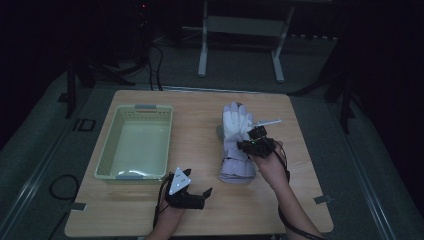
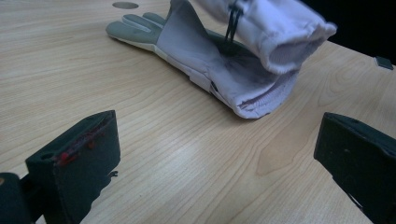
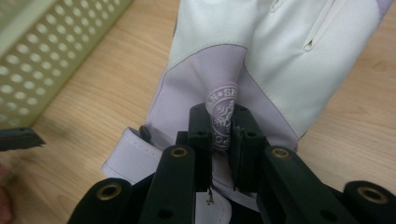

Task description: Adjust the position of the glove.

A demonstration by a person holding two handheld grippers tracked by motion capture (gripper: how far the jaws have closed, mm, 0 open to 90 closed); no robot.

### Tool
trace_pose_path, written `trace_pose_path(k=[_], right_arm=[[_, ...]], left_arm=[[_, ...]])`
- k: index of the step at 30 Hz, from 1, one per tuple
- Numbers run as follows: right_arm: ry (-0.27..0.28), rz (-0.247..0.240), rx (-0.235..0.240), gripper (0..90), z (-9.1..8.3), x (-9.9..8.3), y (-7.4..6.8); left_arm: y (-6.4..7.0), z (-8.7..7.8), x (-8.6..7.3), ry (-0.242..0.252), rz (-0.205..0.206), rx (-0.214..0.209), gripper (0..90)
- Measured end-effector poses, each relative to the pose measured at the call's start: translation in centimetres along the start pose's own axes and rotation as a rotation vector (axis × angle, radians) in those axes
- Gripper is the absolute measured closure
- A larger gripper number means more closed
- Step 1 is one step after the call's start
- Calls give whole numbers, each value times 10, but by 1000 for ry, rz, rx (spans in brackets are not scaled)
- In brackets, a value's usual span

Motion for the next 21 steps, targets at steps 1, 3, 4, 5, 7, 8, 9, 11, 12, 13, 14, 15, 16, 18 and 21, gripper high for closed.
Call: trace_pose_path(k=[1, 3, 4, 5, 7, 8, 9, 11, 12, 13, 14, 15, 16, 18, 21], right_arm=[[-8, 2, -1, 804, 3, -1, 0], [-29, 7, 1, 803, 11, -3, 1], [-41, 3, -4, 801, 15, -4, 2], [-54, 2, -11, 800, 19, -5, 3], [-67, 9, -29, 796, 27, -8, 7], [-73, 8, -27, 793, 31, -9, 8], [-82, 14, -26, 791, 35, -11, 9], [-97, -5, -27, 781, 44, -13, 10], [-105, -6, -16, 771, 46, -14, 9], [-106, -14, -10, 763, 48, -14, 9], [-104, -25, -8, 749, 48, -13, 8], [-103, -35, -7, 732, 48, -13, 8], [-104, -42, -4, 723, 47, -13, 8], [-94, -53, 0, 685, 46, -12, 8], [-52, -93, -6, 562, 39, -8, 9]], left_arm=[[0, 0, 0, 0, 1, 1, 6], [0, 0, 0, 1, 2, 1, 6], [0, 0, 0, 0, 2, -1, 6], [0, 0, 0, -1, 1, -2, 6], [0, 0, 0, 0, 2, -1, 6], [0, 0, 0, 0, 2, -2, 6], [0, 0, 0, 1, 1, -3, 6], [1, 0, 0, 1, 0, -5, 6], [1, 0, 0, 1, 0, -5, 6], [1, 0, 0, 0, 0, -5, 6], [1, 0, 0, 0, 0, -5, 6], [1, 0, 0, 1, -1, -5, 6], [0, 0, 0, 0, -2, -5, 6], [0, 0, 0, 1, -5, -6, 6], [0, 0, 0, -1, -5, -6, 6]])
Point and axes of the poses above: each handheld gripper's, and its own axes: z roughly forward along the jaws, x roughly out of its top, y roughly to its right, the point moved 9 cm from there along z, roughly forward along the jaws, and after that the axes turned 12 degrees about -y, right-handed, at the moved point
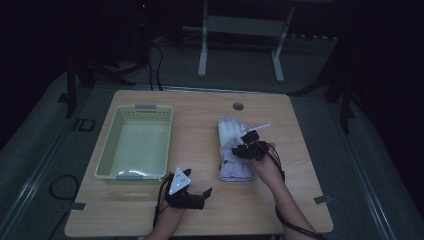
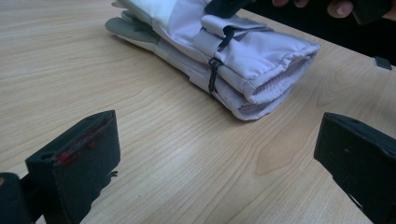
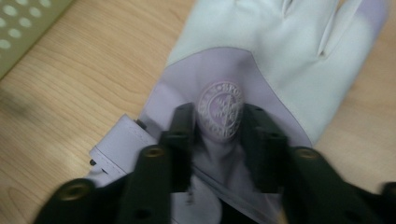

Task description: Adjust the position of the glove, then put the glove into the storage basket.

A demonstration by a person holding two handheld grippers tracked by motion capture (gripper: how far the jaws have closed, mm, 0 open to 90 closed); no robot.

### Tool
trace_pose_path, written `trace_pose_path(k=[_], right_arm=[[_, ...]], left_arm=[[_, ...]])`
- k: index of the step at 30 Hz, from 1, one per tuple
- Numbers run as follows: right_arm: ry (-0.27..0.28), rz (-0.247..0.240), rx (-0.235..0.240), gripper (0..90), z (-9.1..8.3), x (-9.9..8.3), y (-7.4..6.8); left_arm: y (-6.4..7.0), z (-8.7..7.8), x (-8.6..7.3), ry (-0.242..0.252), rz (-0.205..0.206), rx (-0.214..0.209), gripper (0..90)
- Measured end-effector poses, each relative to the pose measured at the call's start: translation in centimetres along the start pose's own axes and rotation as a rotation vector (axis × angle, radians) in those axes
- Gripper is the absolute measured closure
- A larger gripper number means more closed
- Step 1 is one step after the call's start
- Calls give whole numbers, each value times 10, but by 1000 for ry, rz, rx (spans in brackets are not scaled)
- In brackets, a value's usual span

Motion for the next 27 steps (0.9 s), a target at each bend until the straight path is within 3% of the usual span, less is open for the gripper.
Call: trace_pose_path(k=[2, 5, 7, 9, 11, 13, 18, 19, 20, 21, 24, 27], right_arm=[[52, -43, -2, 419, -7, 3, 0], [85, -47, -11, 322, -17, 1, 4], [118, -43, 10, 251, -22, 0, 7], [112, -69, 8, 193, -23, -5, 10], [146, -86, 22, 141, -26, -8, 12], [139, -96, 42, 128, -26, -13, 14], [228, -123, 49, 154, -33, -18, 24], [266, -141, 35, 153, -36, -17, 25], [266, -141, 35, 153, -36, -17, 25], [300, -142, 0, 153, -43, -18, 30], [315, -132, -7, 153, -47, -18, 32], [389, -146, -35, 152, -58, -18, 36]], left_arm=[[0, 0, 0, -1, 3, 1, 6], [1, 0, 0, -1, 1, -10, 6], [0, 0, 0, -1, -4, -22, 6], [0, 1, 0, -2, -11, -30, 6], [1, 1, 0, -10, -10, -42, 6], [1, 3, 0, -19, -8, -52, 6], [5, 8, 0, -60, 27, -94, 5], [9, 10, 1, -82, 39, -109, 5], [9, 10, 1, -82, 39, -109, 5], [12, 10, 3, -92, 55, -118, 5], [17, 7, 15, -53, 84, -119, 5], [22, 3, 34, -19, 118, -115, 6]])
Point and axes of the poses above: each handheld gripper's, and its own axes: z roughly forward along the jaws, x roughly out of its top, y roughly to its right, the point moved 9 cm from there along z, roughly forward along the jaws, and after that the axes turned 12 degrees about -y, right-handed, at the moved point
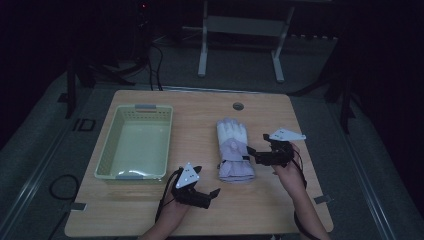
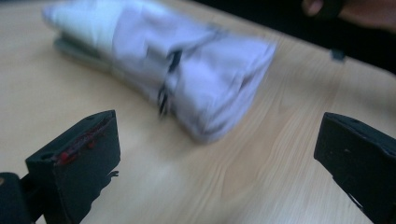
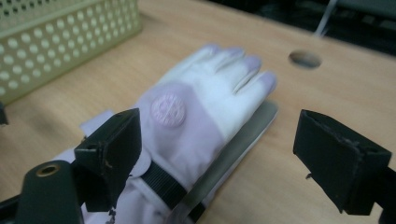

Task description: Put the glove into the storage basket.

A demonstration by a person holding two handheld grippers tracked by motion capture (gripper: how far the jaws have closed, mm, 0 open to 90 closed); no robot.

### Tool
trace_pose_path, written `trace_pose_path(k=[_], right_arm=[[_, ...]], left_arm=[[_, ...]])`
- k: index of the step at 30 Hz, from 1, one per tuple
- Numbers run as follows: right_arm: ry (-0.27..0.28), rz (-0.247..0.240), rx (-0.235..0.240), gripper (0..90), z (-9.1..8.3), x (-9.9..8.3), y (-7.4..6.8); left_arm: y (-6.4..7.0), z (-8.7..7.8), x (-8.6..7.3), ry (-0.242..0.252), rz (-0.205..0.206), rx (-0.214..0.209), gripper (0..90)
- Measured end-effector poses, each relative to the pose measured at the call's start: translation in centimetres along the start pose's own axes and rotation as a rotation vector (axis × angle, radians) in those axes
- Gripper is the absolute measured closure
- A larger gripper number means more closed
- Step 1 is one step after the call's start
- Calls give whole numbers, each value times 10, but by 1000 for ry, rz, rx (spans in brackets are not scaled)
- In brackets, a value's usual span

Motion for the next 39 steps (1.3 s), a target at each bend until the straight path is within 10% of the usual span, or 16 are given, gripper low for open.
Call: trace_pose_path(k=[16, 27, 35, 39], right_arm=[[-49, 45, -19, 111, 15, -7, 9], [-91, 82, -34, 171, 47, -16, 15], [-230, 156, 39, 187, 72, -43, 11], [-272, 222, 134, 355, 75, -48, 7]], left_arm=[[-25, 28, 45, -95, -73, 20, 6], [-31, 55, 32, -206, -188, 58, 143], [-30, 77, 1, -323, -315, -27, 194], [-26, 79, 0, -326, -320, -107, 333]])
Point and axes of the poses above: each handheld gripper's, and its own axes: z roughly forward along the jaws, x roughly out of its top, y roughly to its right, the point moved 9 cm from there along z, roughly forward along the jaws, and after that the axes turned 12 degrees about -y, right-handed, at the moved point
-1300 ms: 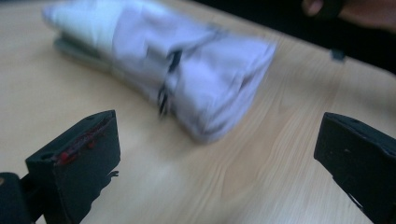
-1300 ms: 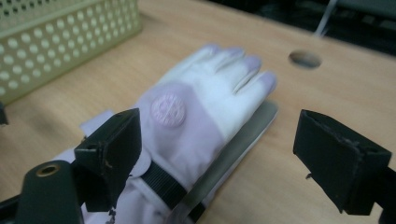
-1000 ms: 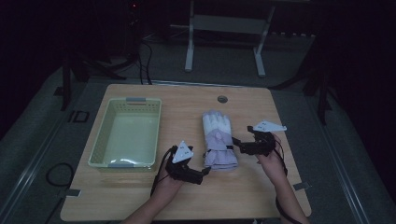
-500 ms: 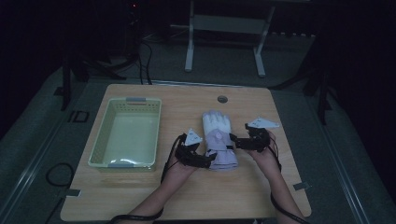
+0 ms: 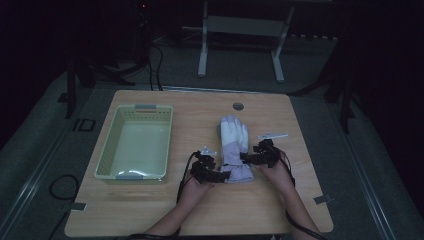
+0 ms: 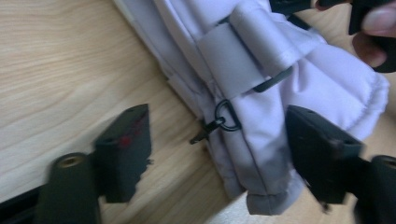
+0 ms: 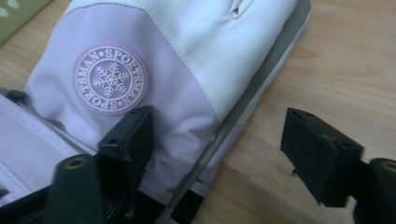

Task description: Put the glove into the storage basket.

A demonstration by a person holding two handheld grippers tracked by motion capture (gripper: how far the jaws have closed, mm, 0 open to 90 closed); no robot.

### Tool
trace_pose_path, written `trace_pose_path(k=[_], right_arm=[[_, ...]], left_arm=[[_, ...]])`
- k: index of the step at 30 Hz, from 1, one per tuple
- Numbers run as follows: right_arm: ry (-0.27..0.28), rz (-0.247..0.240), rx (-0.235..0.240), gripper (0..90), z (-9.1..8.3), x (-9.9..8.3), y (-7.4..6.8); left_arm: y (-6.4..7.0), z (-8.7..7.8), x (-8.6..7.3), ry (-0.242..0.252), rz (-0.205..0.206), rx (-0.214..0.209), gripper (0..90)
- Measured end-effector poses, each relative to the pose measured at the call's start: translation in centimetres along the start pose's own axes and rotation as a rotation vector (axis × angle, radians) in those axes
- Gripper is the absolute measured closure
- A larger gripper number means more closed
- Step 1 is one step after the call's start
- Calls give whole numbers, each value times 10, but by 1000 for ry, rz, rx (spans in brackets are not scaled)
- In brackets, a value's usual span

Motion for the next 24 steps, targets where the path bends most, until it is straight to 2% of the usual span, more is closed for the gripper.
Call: trace_pose_path(k=[1, 2, 3, 5, 6, 7, 9, 12, 17, 18, 23, 24], right_arm=[[0, -6, 27, 396, 0, 0, -2], [-3, -10, 33, 453, 0, 0, -3], [-6, -26, 57, 538, 0, -1, -6], [-15, -38, 62, 643, 0, -1, -10], [-18, -40, 53, 750, -1, -1, -12], [-13, -60, 15, 795, -3, 0, -13], [-16, -99, -50, 825, -4, 1, -18], [3, -131, -103, 835, -9, 3, -22], [30, -139, -113, 840, -16, 6, -27], [35, -138, -114, 839, -18, 6, -28], [48, -135, -117, 841, -25, 12, -31], [56, -131, -111, 841, -30, 15, -32]], left_arm=[[1, 0, 0, -7, 9, -18, 382], [3, 1, 0, -13, 8, -51, 435], [4, 1, 0, -20, 5, -68, 499], [5, 0, 0, -28, 9, -86, 564], [5, -1, 1, -22, 12, -77, 629], [7, -2, 1, -22, 22, -61, 675], [9, -4, 1, -29, 34, -40, 721], [10, -8, 2, -35, 33, -44, 746], [11, -15, 5, -36, 47, -43, 754], [12, -19, 7, -39, 63, -35, 754], [13, -24, 11, -36, 64, -41, 755], [13, -30, 13, -41, 70, -42, 755]])
Point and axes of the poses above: each handheld gripper's, and its own axes: z roughly forward along the jaws, x roughly out of its top, y roughly to its right, the point moved 9 cm from there along z, roughly forward along the jaws, and after that the axes turned 12 degrees about -y, right-handed, at the moved point
